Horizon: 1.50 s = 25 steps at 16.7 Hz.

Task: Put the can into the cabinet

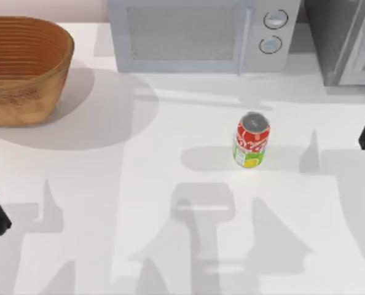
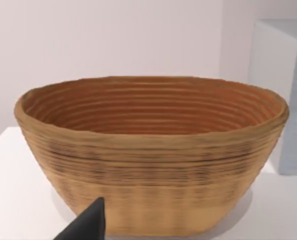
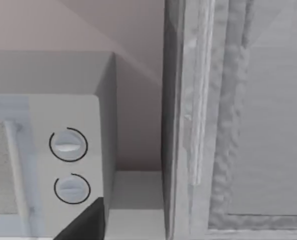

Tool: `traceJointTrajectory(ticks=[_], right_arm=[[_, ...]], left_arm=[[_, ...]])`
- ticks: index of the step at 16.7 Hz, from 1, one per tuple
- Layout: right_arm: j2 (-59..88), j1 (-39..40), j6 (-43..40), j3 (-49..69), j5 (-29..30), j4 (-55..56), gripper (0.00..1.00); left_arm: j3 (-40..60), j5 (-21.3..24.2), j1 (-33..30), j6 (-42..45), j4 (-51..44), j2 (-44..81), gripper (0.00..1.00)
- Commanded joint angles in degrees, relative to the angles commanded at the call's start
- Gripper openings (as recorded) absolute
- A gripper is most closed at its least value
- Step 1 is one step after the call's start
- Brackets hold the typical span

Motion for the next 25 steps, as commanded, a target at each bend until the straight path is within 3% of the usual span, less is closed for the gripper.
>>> traceJointTrajectory(ticks=[9, 14, 19, 25], right_arm=[[52.31, 18.0, 0.14, 13.85, 18.82, 38.41, 1.0], [74.22, 25.54, 0.2, 19.65, 26.69, 54.48, 1.0], [84.86, 29.2, 0.23, 22.46, 30.52, 62.3, 1.0], [88.83, 29.55, 2.8, 25.2, 29.04, 60.13, 1.0]], left_arm=[[0.0, 0.0, 0.0, 0.0, 0.0, 0.0, 1.0], [0.0, 0.0, 0.0, 0.0, 0.0, 0.0, 1.0], [0.0, 0.0, 0.0, 0.0, 0.0, 0.0, 1.0], [0.0, 0.0, 0.0, 0.0, 0.0, 0.0, 1.0]])
